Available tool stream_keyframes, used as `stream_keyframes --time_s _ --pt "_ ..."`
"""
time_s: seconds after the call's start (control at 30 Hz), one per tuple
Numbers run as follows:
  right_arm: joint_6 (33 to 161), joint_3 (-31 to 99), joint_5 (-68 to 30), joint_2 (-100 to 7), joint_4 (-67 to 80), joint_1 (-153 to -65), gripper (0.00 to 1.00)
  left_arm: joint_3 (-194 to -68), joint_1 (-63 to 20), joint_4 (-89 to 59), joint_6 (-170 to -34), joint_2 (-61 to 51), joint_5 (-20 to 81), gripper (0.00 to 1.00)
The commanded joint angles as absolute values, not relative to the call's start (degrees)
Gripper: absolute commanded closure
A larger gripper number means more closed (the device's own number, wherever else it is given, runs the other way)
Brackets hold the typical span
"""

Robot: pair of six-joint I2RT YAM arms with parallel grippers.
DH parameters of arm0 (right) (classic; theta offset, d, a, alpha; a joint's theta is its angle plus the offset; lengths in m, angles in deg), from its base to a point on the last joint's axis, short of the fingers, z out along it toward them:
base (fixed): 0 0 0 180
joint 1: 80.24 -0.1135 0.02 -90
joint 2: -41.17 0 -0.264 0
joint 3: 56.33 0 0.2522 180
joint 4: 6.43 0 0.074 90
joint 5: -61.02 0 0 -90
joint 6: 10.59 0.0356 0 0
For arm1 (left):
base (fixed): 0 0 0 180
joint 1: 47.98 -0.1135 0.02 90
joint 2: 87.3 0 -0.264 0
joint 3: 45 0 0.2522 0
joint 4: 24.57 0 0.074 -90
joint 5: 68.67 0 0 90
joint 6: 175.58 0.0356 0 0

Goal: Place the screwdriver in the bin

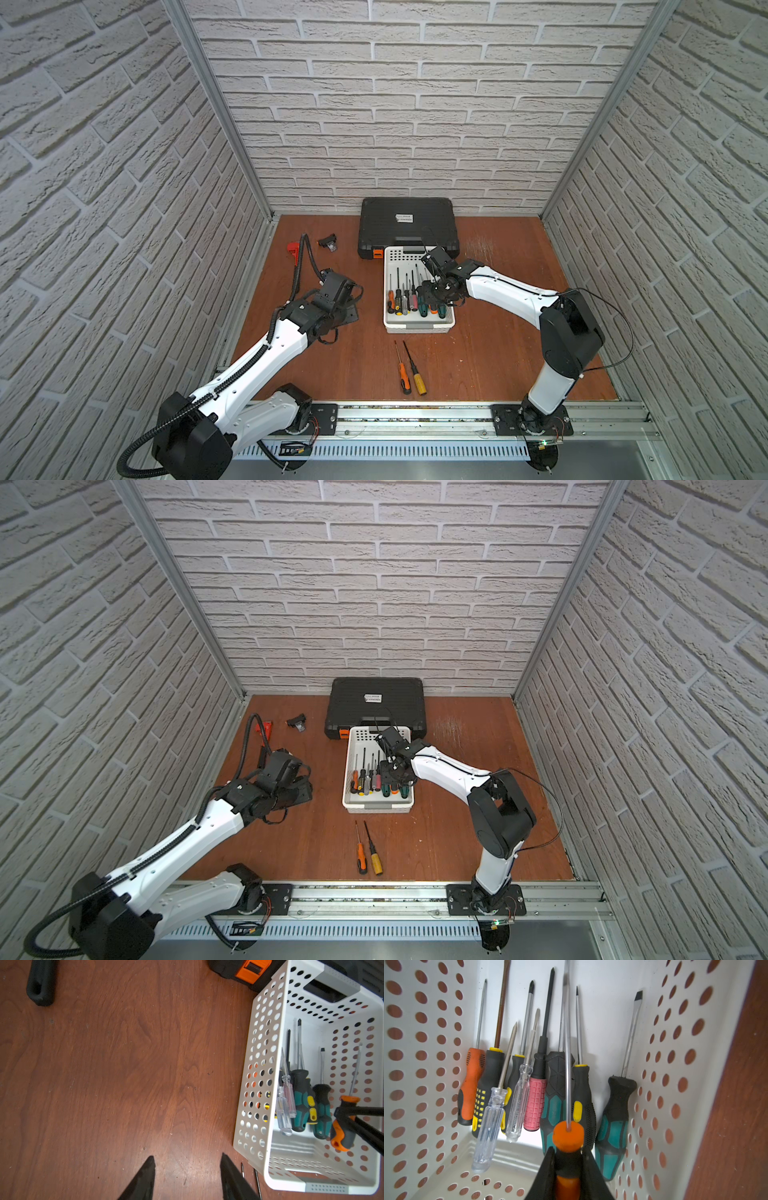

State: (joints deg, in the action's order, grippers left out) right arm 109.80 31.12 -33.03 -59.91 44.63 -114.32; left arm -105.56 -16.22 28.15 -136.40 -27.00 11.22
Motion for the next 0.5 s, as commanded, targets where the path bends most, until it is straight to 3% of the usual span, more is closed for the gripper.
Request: stream_keyframes --time_s 0.0,0.3,0.47 --pt "109.2 31.8 -34.0 -61.6 45.1 -114.1 0.94 -105.1 -16.9 26.7 -136.1 -26.7 11.3 0.48" --pt "108.9 31.2 -33.1 -62.9 44.6 -113.6 0.90 -105.0 -16.9 27.6 -135.9 -27.8 11.7 0.48" --pt "109.0 30.5 -31.6 -64.4 43.4 -113.5 0.83 -105.2 -16.9 27.3 -135.2 -28.1 12.6 0.47"
